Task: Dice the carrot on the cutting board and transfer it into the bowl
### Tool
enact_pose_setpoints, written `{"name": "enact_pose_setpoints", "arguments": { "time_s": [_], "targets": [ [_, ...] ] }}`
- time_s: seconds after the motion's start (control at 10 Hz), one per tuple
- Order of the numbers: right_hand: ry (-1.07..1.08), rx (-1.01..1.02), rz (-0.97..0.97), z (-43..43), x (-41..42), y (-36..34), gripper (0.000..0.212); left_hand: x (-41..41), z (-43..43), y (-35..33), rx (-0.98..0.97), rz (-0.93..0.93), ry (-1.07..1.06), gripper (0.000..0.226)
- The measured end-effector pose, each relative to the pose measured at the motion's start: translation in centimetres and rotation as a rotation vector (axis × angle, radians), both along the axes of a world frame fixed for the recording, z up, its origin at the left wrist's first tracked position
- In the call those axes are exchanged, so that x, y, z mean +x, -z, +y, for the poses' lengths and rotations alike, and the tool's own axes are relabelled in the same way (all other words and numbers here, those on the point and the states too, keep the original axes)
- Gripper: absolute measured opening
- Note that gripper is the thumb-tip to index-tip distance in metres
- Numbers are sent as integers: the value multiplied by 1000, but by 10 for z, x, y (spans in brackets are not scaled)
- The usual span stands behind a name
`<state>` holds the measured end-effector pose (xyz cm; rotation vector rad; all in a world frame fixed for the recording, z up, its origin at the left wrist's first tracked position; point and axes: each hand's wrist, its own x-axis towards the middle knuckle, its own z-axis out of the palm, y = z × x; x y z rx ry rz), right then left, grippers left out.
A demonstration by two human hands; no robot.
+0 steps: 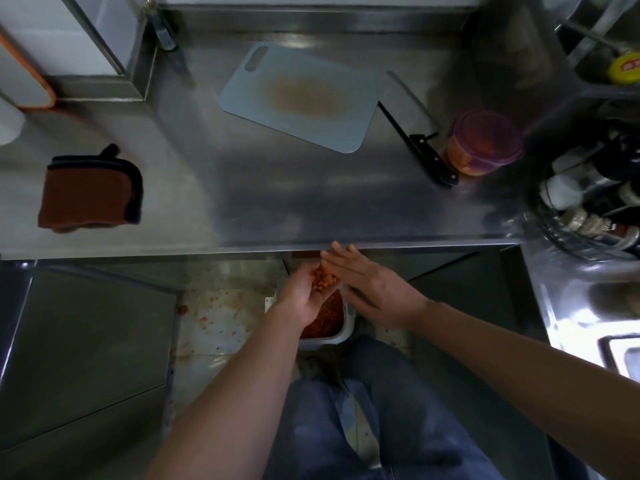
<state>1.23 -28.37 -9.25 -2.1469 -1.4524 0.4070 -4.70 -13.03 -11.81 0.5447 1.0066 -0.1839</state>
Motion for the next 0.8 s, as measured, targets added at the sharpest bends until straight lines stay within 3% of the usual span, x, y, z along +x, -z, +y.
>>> {"name": "enact_pose_setpoints", "arguments": {
  "time_s": [0.2, 0.3, 0.5, 0.7, 0.8],
  "targets": [
    [38, 32, 60, -4, -1, -8, 44, -9, 2, -2, 1, 52, -1, 21],
    [170, 53, 93, -4, -3, -16, 45, -9, 0, 0, 118, 93, 71, 25],
    [248, -1, 133, -5, -2, -28, 45, -11, -2, 2, 453, 298, 423, 51],
    [292, -136, 160, -4, 3, -41, 50, -13, 3, -28, 1248, 224, 931, 18],
    [285, -221, 174, -2, 11, -44, 49, -7, 4, -41, 1367, 154, 974, 7]
  ]
}}
